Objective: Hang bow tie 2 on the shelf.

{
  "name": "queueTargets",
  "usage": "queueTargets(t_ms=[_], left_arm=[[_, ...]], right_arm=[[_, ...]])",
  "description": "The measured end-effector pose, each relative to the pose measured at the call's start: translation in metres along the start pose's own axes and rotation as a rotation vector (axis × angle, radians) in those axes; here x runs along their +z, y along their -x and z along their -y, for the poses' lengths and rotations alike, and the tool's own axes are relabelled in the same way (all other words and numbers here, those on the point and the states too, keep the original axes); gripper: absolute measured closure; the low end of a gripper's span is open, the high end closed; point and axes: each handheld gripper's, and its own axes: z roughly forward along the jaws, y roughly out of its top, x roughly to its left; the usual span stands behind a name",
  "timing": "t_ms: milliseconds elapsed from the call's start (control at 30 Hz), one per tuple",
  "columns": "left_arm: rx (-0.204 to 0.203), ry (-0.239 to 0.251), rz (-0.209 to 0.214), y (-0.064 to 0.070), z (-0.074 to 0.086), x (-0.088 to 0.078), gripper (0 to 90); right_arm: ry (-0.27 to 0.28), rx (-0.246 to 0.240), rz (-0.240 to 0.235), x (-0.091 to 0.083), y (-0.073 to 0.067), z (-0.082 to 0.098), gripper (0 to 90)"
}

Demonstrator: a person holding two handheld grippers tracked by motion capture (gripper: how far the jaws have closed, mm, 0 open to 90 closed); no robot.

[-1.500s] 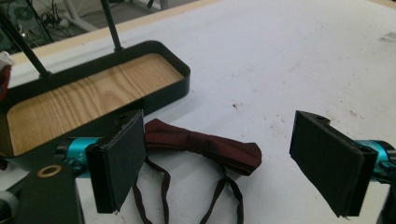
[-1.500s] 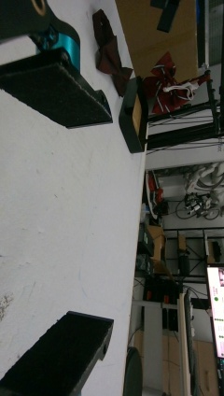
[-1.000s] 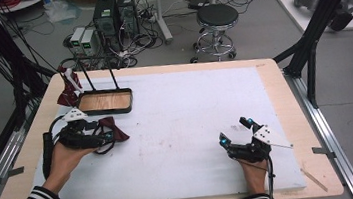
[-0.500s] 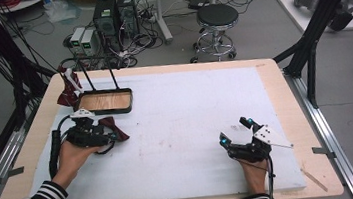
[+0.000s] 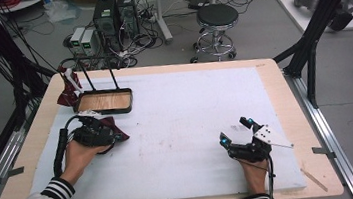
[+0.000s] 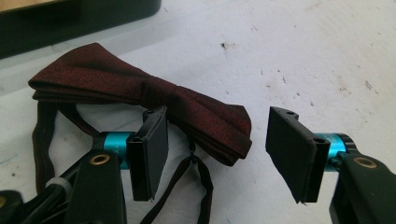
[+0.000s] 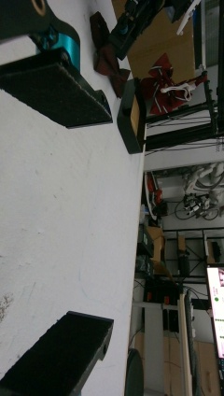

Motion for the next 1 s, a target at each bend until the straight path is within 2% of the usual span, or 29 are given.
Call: queueTargets(t_ms=[100, 233, 633, 833, 1000], left_arm=[[-0.016, -0.015, 0.004, -0.001, 0.000, 0.003, 39.7], [-0.018, -0.035, 0.003, -0.002, 0.001, 0.004, 40.2], [-0.074, -0.050, 0.036, -0.006, 0.000, 0.010, 55.3], [-0.065, -0.058, 0.024, -0.006, 0.001, 0.012, 70.4], [-0.031, -0.058, 0.018, -0.004, 0.001, 0.013, 81.4]], right_arm=[[0.000, 0.000, -0.001, 0.000, 0.000, 0.000, 3.0], [0.001, -0.001, -0.001, 0.000, 0.000, 0.000, 3.0], [0.000, 0.000, -0.001, 0.000, 0.000, 0.000, 3.0], [0.001, -0.002, -0.001, 0.000, 0.000, 0.000, 3.0], [0.000, 0.000, -0.001, 0.000, 0.000, 0.000, 3.0]])
